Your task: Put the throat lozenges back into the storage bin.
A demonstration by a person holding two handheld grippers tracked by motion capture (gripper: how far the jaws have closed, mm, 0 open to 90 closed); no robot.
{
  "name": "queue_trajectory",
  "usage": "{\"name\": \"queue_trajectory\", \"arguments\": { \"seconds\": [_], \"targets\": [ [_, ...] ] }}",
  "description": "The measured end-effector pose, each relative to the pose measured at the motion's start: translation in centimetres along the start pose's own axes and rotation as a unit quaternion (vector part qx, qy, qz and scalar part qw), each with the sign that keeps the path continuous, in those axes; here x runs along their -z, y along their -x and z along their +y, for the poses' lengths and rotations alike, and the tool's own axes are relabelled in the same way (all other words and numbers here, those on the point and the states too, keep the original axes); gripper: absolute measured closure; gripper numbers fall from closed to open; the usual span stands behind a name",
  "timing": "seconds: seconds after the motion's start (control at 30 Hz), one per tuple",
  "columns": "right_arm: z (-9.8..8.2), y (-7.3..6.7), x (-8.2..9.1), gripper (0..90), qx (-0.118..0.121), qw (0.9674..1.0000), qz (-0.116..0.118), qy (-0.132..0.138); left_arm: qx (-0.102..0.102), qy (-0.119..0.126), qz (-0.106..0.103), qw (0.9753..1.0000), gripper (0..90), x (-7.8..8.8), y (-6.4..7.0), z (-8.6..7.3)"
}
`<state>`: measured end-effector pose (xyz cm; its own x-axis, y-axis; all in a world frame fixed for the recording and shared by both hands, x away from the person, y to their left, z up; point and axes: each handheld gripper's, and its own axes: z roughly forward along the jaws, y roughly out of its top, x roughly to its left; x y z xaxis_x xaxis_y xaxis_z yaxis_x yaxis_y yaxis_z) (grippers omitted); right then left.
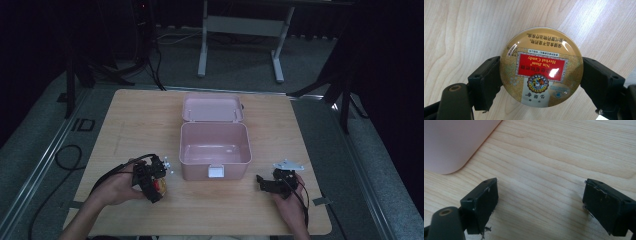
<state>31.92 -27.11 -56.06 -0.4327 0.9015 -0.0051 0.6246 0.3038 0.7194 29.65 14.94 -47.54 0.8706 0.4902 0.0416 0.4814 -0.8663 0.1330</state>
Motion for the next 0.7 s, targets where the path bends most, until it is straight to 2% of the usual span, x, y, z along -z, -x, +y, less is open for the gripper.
{"name": "queue_trajectory", "arguments": {
  "seconds": [0.27,0.7],
  "targets": [
    [0.0,0.0,0.0,12.9,0.000,1.0000,0.000,0.000,0.008,0.011,-0.006,0.9999,20.8,1.1,-0.6,0.2],
    [0.0,0.0,0.0,12.9,0.000,1.0000,0.000,0.000,-0.001,0.022,0.001,0.9998,20.8,2.4,-1.1,0.4]
  ]
}}
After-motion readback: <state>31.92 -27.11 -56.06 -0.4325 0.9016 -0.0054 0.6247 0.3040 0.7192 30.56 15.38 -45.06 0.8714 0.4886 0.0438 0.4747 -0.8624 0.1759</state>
